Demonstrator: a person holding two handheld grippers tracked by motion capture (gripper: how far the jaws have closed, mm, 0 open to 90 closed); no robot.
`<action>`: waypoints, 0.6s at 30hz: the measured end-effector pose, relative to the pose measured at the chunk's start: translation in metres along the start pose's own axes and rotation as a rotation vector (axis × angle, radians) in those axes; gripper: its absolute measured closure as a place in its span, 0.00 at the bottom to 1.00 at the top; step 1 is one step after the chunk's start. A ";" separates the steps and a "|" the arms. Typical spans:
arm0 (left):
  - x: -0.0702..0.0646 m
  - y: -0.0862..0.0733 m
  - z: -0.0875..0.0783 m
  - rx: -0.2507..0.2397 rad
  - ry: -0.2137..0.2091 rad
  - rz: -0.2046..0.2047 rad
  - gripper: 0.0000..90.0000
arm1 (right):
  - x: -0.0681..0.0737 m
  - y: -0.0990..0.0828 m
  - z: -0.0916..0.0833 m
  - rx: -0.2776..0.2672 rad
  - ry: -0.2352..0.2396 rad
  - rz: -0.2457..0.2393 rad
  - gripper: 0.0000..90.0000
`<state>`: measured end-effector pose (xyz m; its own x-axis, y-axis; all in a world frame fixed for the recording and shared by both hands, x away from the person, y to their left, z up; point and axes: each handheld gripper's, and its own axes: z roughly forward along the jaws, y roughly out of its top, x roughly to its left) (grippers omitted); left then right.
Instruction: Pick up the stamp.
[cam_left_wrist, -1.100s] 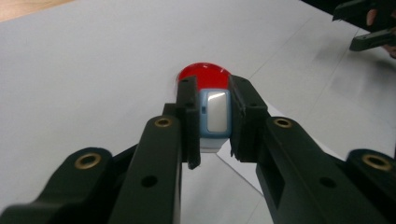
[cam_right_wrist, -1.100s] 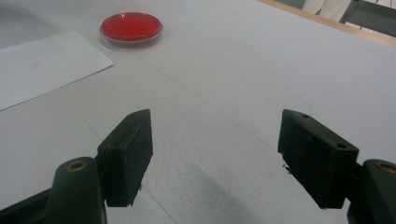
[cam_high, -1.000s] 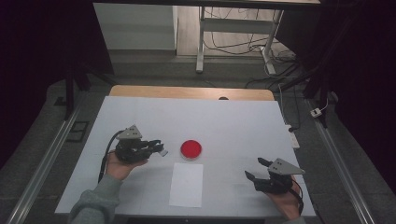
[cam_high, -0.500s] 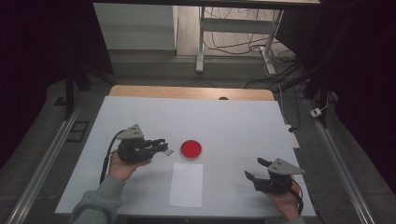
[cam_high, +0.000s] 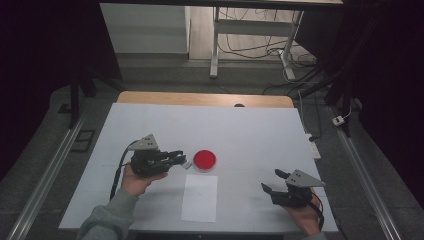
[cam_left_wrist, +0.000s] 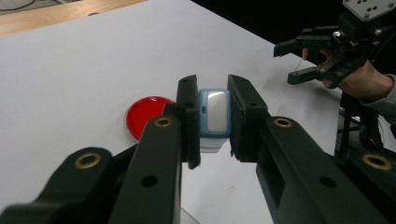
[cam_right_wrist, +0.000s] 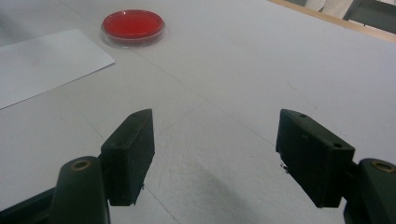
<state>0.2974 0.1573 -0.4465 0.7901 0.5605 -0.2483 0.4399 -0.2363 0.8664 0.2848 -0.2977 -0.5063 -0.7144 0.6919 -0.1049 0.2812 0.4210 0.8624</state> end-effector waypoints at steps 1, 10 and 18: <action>-0.001 0.000 0.001 -0.001 -0.003 0.000 0.84 | 0.000 0.000 0.000 0.000 0.000 0.000 0.31; -0.009 0.001 0.010 0.007 -0.030 0.017 0.84 | 0.000 0.000 0.001 0.001 -0.002 -0.002 0.31; -0.018 0.002 0.021 0.016 -0.052 0.031 0.84 | 0.000 0.000 0.002 -0.001 0.004 -0.003 0.31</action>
<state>0.2930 0.1302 -0.4492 0.8246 0.5107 -0.2435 0.4210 -0.2662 0.8671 0.2861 -0.2960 -0.5073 -0.7179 0.6881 -0.1056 0.2784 0.4228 0.8624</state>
